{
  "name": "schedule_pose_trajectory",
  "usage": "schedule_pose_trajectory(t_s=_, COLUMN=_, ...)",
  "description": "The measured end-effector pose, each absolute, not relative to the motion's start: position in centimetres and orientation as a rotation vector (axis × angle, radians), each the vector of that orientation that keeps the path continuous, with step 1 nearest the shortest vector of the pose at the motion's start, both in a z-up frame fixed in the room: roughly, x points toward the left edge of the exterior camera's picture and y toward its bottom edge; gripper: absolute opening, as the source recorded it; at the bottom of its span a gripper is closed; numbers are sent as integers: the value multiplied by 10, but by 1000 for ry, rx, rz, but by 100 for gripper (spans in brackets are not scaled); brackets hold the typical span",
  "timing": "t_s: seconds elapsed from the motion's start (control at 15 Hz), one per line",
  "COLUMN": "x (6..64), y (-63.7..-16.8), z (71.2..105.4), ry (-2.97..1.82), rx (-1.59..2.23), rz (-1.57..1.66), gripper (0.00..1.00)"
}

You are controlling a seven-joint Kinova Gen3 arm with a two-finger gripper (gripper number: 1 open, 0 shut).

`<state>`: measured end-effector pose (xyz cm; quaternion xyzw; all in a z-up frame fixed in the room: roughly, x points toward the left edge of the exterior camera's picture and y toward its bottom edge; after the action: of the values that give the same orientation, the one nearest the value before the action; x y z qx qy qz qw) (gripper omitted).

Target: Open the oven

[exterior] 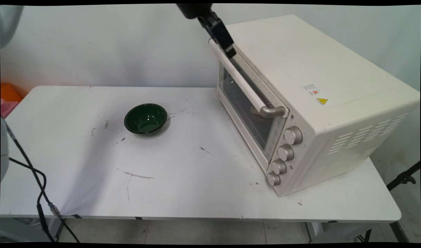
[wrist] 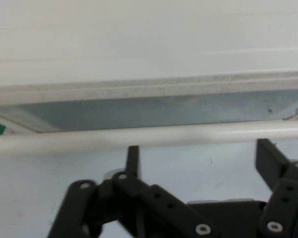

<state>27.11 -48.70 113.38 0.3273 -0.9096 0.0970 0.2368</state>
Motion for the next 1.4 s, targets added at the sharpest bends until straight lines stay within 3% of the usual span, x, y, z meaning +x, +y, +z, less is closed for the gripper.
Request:
schedule_pose_trajectory(t_s=0.07, x=267, y=-491, z=1131, ry=-2493, rx=899, rz=261, gripper=0)
schedule_pose_trajectory(t_s=1.4, x=237, y=-526, z=1069, ry=-2493, rx=929, rz=211, gripper=0)
